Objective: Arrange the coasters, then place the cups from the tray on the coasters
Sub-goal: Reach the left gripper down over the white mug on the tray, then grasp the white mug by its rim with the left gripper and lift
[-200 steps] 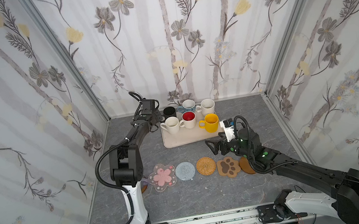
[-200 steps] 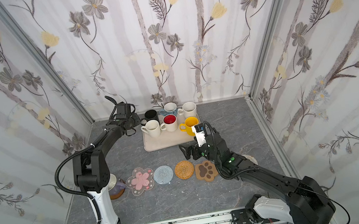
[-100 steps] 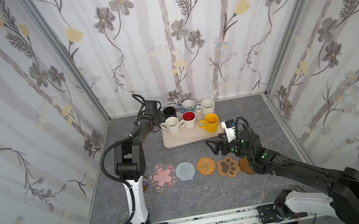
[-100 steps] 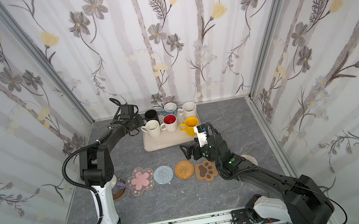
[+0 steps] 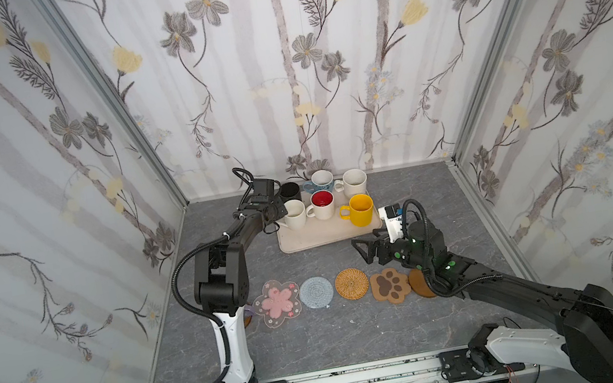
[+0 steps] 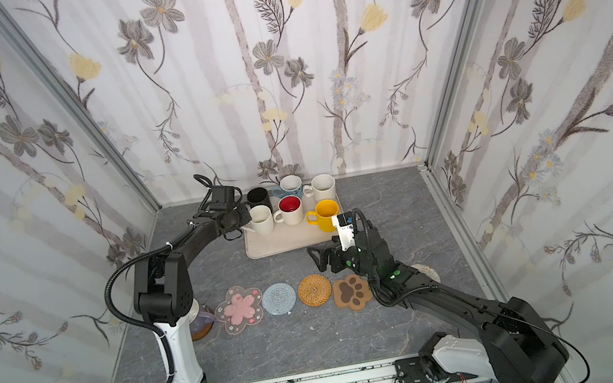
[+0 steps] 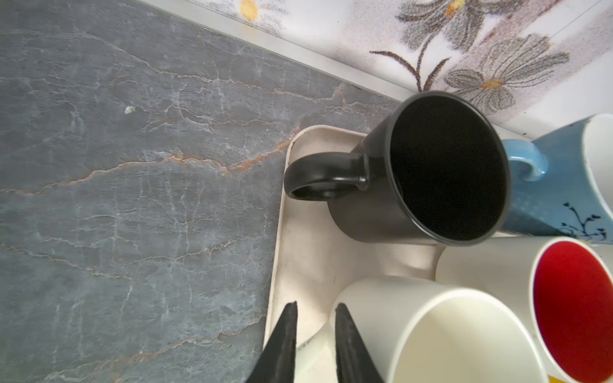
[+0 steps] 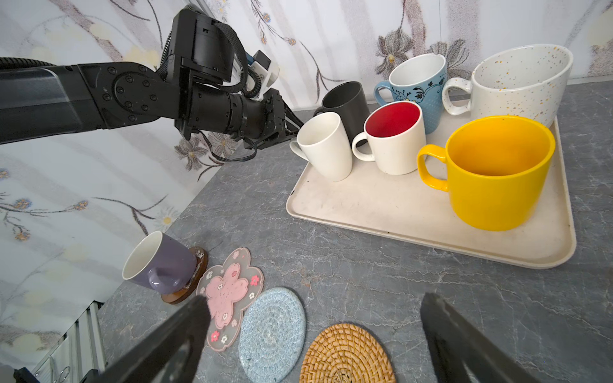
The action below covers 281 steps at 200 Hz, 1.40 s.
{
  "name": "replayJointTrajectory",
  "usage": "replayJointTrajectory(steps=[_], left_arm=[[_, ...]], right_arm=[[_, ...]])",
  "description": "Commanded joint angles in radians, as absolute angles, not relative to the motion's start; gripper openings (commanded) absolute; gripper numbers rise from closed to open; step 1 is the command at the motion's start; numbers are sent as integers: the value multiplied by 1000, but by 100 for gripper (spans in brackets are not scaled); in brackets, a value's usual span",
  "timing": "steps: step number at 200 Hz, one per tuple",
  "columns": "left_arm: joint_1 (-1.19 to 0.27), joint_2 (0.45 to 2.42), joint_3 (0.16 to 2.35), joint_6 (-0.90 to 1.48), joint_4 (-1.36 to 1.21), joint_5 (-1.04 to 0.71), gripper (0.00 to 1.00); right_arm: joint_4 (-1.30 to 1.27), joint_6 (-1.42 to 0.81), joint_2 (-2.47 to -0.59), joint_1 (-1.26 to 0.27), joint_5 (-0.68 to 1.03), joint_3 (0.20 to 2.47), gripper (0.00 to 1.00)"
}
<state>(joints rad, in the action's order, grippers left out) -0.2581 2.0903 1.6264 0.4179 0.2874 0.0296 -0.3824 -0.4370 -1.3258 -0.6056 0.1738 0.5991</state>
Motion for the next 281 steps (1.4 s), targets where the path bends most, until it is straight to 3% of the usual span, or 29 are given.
replayJointTrajectory(steps=[1, 108, 187, 281], left_arm=[[-264, 2055, 1598, 435, 282, 26, 24], [-304, 1941, 1437, 465, 278, 35, 25], [-322, 1868, 1416, 468, 281, 30, 51], [-350, 1965, 1450, 433, 290, -8, 56]], right_arm=[[-432, -449, -1335, -604, 178, 601, 100], [-445, -462, -1385, -596, 213, 613, 100], [-445, -462, -1404, -594, 218, 618, 100], [-451, -469, -1404, -589, 215, 613, 100]])
